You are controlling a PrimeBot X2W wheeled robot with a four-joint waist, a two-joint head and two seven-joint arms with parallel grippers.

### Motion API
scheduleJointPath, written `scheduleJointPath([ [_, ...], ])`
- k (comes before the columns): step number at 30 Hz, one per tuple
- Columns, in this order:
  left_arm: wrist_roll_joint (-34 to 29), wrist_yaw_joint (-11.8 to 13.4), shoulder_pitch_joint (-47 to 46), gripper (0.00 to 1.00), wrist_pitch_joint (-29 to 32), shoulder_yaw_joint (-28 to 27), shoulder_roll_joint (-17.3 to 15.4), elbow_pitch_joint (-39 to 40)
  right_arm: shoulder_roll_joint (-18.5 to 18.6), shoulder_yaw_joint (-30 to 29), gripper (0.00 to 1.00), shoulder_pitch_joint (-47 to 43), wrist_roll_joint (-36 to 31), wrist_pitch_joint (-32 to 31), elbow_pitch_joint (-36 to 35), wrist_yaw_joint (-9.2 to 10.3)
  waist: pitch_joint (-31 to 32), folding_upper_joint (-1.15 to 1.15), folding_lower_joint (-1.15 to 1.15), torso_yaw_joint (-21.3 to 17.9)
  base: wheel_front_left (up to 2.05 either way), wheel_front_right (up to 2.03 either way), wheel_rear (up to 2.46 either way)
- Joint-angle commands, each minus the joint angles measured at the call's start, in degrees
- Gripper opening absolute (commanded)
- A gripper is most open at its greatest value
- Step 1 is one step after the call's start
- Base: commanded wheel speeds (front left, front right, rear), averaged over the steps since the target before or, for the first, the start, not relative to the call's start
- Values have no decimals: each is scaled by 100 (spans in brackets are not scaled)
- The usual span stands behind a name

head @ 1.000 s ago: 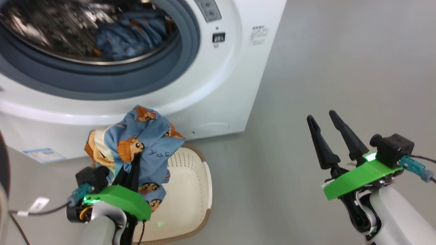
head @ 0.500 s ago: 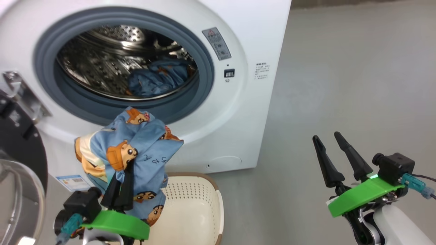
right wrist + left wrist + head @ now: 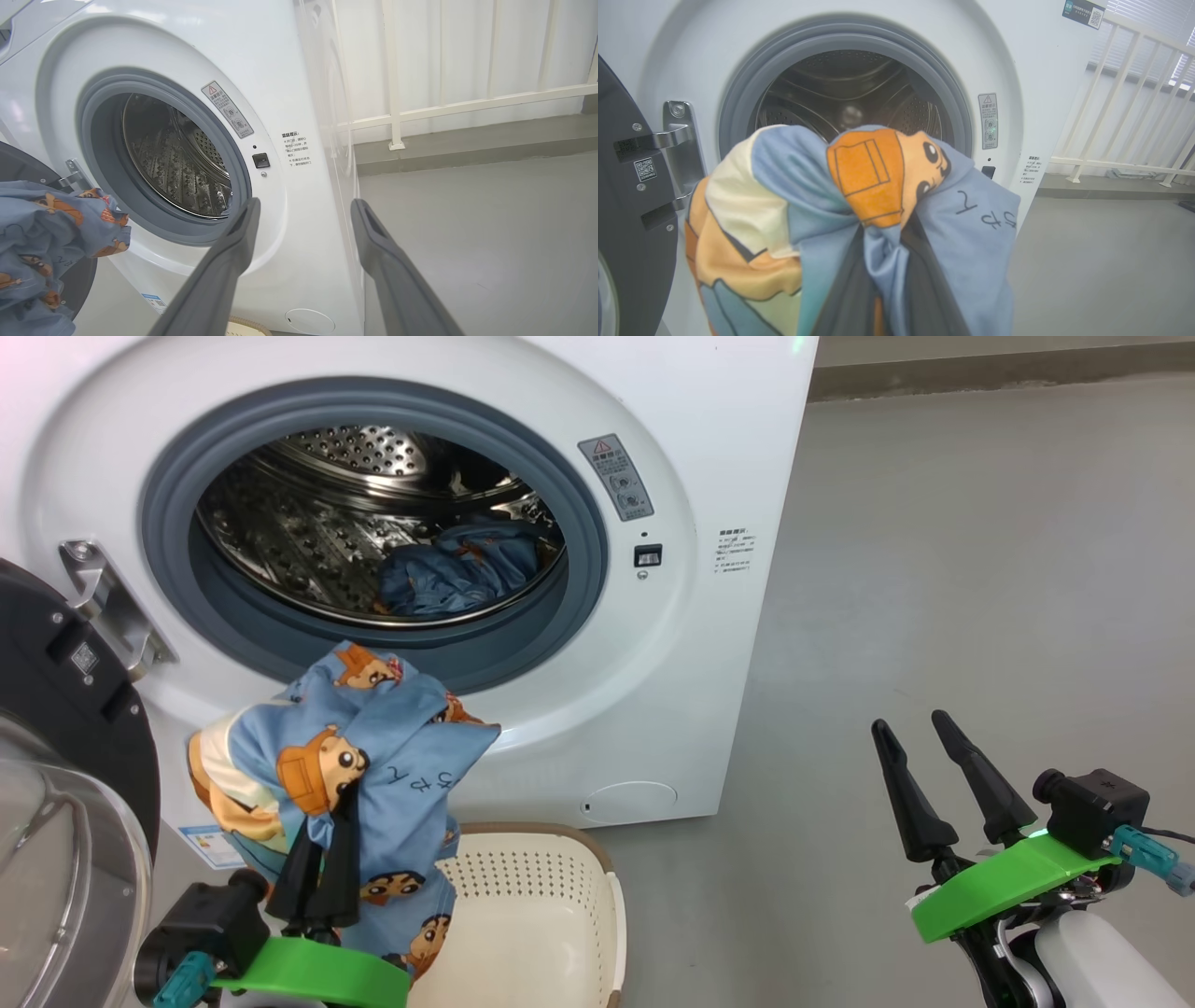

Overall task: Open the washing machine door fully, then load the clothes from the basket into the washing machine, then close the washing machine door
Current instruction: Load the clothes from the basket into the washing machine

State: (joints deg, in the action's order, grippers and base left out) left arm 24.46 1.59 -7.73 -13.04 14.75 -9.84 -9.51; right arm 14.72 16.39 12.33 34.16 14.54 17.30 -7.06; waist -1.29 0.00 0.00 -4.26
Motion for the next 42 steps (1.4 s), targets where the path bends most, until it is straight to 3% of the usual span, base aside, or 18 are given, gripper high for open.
scheduleJointPath([
  [1,-40,35,-58,0,12,-185,-118,203,91,57,100,3,-72,46,-151,-43,-7,0,0,3,0,0,0],
  [14,-25,102,-127,0,11,-180,-150,241,93,2,100,98,-251,46,-89,-43,-127,0,0,-75,0,0,0],
  [25,-99,105,-882,0,92,-172,-239,31,62,-10,100,280,-299,46,-196,-43,-696,0,0,-297,0,0,0],
  [42,-230,-197,-3894,0,-88,-324,-373,-2391,-10,-112,100,773,-216,46,-495,-43,-2318,0,0,-939,0,0,0],
])
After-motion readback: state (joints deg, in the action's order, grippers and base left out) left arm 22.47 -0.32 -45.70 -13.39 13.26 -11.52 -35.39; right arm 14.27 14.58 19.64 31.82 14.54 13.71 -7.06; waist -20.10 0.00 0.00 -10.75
